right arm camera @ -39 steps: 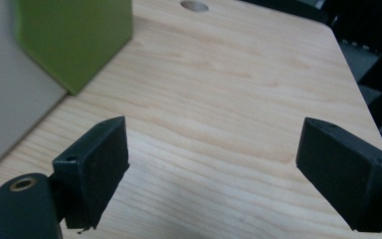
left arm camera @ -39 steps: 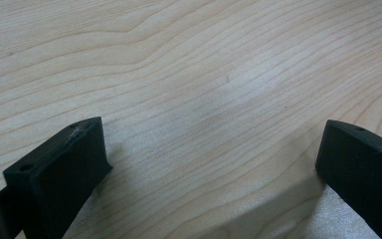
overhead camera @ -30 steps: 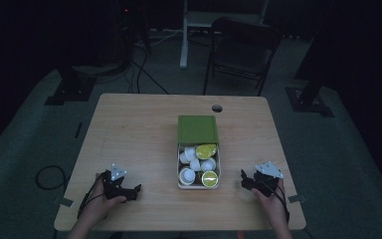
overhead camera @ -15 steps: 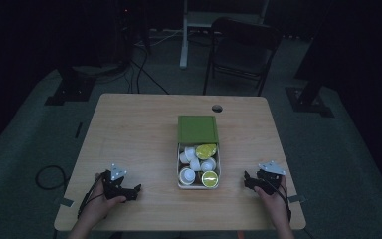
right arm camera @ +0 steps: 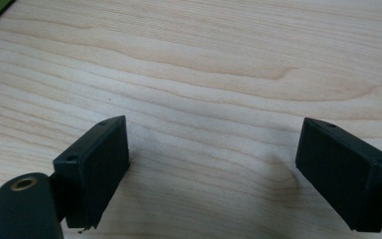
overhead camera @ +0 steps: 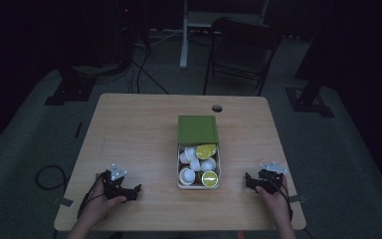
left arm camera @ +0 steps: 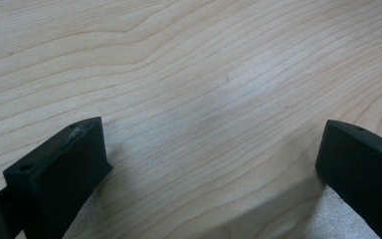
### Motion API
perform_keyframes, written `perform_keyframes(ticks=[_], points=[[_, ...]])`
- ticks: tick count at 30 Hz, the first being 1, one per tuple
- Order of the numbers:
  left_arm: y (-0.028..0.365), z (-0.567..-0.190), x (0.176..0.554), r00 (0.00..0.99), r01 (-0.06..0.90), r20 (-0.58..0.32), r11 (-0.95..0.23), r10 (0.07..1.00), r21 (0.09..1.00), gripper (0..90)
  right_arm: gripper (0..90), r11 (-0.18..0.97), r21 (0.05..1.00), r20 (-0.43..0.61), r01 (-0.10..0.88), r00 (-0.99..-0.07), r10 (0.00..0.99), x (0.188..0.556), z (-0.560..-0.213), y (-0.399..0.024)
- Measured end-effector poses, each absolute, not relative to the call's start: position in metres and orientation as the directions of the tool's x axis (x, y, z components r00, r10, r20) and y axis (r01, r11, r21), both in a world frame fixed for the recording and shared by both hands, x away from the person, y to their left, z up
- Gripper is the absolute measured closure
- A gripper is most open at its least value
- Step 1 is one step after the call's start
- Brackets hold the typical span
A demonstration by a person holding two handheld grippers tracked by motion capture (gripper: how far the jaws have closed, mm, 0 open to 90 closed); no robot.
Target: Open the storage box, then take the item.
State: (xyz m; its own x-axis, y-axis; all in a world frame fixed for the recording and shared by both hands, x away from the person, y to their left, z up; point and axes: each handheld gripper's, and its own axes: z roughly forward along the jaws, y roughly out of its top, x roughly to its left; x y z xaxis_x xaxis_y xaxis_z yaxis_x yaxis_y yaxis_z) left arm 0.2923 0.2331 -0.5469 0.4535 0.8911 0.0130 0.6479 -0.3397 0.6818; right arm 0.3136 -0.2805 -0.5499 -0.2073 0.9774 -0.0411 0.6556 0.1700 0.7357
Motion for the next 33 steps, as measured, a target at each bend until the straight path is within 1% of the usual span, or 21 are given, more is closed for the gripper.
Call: perform_keyframes(ticks=[4,12,19,28,33], points=[[0.233,-0.5469,0.2923,0.454,0.648,0.013,-0.34,0.891,0.682,0.2,13.1,0.137,0.726,0.008,0.674,-0.207,0.978,0.316,-0.5504,-0.2844],[0.233,-0.5469,0.2923,0.454,0.648,0.013,-0.34,0.891,0.681,0.2,12.2,0.154,0.723,0.01,0.674,-0.233,0.973,0.3187,-0.5505,-0.2854],[0.2336,-0.5469,0.2913,0.443,0.651,0.011,-0.331,0.896,0.683,0.3,11.9,0.154,0.723,0.01,0.673,-0.234,0.972,0.3195,-0.5506,-0.2851],[0.2332,-0.5445,0.2895,0.512,0.629,0.029,-0.398,0.858,0.668,0.3,11.3,0.155,0.721,0.011,0.675,-0.234,0.972,0.3201,-0.5506,-0.2848],[0.2345,-0.5388,0.2879,0.513,0.624,0.01,-0.381,0.858,0.682,0.3,11.3,0.154,0.721,0.011,0.675,-0.234,0.972,0.3201,-0.5506,-0.2848]])
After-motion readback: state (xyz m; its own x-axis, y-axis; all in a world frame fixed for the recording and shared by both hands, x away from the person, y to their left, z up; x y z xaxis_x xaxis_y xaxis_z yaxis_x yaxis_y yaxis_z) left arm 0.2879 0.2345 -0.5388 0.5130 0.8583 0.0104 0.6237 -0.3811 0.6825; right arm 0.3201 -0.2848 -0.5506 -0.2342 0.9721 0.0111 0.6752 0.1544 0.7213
